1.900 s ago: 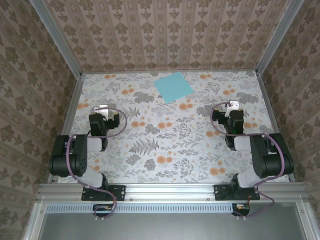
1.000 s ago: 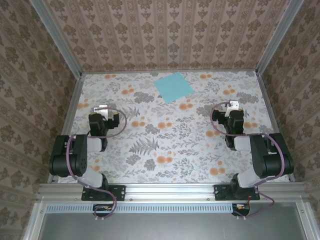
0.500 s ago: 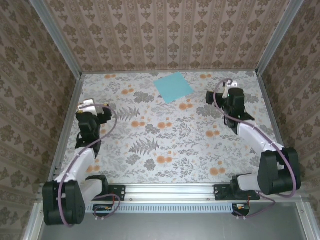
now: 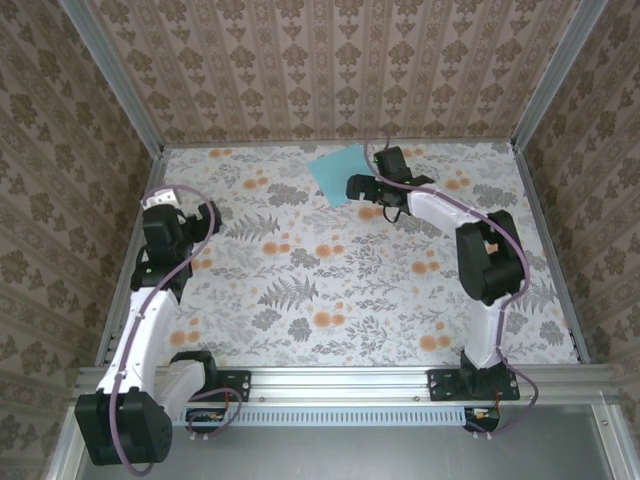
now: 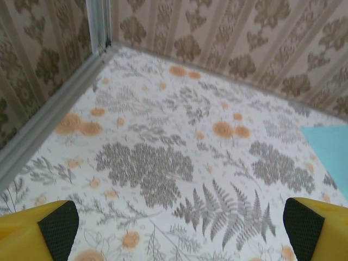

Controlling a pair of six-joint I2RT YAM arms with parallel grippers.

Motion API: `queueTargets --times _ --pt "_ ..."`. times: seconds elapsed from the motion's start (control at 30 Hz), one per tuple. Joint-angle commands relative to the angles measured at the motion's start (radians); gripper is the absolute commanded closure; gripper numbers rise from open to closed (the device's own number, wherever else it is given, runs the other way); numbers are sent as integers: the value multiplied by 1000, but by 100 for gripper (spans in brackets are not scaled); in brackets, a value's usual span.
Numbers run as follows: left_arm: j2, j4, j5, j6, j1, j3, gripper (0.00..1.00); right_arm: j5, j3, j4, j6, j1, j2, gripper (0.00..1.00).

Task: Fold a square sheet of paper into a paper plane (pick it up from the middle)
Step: Move the square sheet of paper to the center of the table.

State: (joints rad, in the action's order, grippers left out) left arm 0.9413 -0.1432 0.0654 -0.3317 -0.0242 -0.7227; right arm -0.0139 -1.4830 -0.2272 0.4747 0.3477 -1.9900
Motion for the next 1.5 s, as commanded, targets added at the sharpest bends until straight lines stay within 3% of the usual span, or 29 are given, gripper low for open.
queueTargets --times 0.0,0.53,0.97,1.17,1.47 --pt "12 -48 -79 15 8 -39 0 -59 -131 -87 72 12 -98 3" --pt "87 -42 -139 39 10 -53 0 -90 -565 -226 65 35 -462 12" --pt "88 -40 -189 37 10 -54 0 -115 -616 -428 -24 32 -533 12" --pt "76 -45 -197 33 4 -49 0 -94 -490 -519 -48 33 -461 13" --pt "78 -56 -194 27 -4 -50 0 -109 17 -442 -24 50 -178 13"
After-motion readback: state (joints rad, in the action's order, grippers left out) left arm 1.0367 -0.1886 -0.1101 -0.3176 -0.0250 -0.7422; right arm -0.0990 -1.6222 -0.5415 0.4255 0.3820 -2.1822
